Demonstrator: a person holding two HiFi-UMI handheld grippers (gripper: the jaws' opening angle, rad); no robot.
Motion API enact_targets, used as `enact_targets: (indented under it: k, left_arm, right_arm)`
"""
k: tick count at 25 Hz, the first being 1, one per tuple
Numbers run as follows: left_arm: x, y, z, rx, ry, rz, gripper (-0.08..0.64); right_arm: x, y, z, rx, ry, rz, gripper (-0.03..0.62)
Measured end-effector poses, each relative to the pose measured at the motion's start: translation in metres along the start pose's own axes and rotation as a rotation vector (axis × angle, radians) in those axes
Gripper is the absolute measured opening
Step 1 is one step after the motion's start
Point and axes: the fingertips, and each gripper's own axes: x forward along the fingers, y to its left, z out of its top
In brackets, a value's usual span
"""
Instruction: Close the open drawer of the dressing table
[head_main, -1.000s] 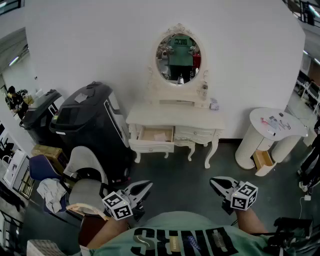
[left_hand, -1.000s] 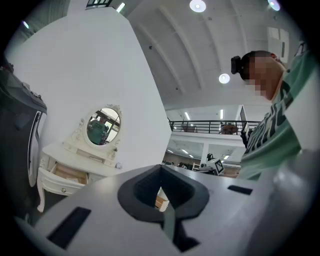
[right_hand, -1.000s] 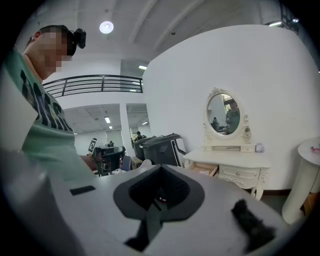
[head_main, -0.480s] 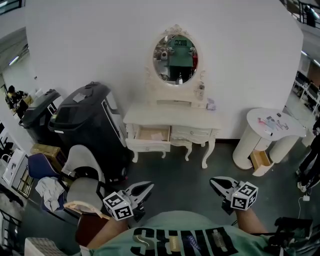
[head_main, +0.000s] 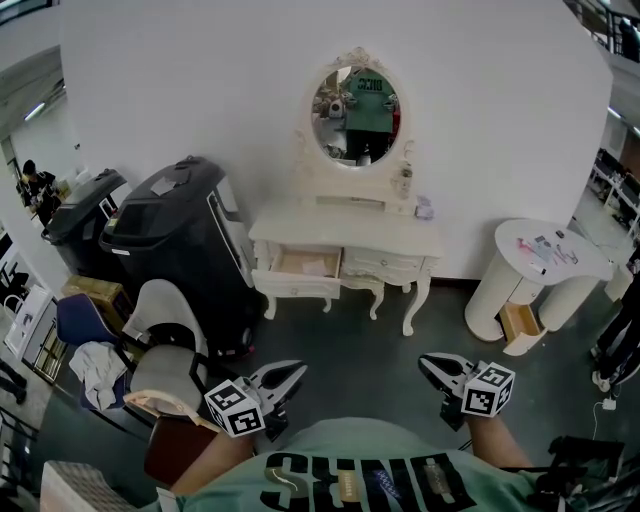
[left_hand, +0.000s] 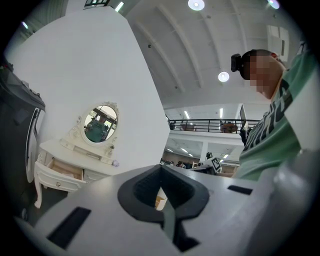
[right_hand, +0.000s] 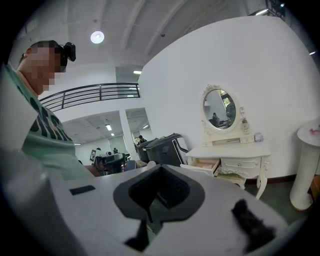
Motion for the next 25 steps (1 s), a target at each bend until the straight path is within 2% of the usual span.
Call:
enact_targets:
  k: [8, 17, 21, 25]
  left_arm:
    - [0.011, -0.022, -0.011, 0.005, 0.014, 0.000, 0.008]
    - [0.014, -0.046, -0.022, 0.001, 0.036, 0.045, 0.008]
    - [0.005, -0.051, -0.028, -0.023, 0.035, 0.066, 0.008]
    - [-0.008, -0.041, -0.030, -0.050, 0.014, 0.067, 0.008]
  right_arm:
    - [-0.020, -0.005, -0.005, 0.005, -0.005, 0.012, 0.012]
    - [-0.030, -0.009, -0.017, 0.038, -0.004, 0.067, 0.012]
    - [-0.025, -0.004, -0.030, 0.043, 0.018, 0.095, 0.012]
    - [-0.008, -0.003, -0.036, 0.048, 0.040, 0.088, 0.012]
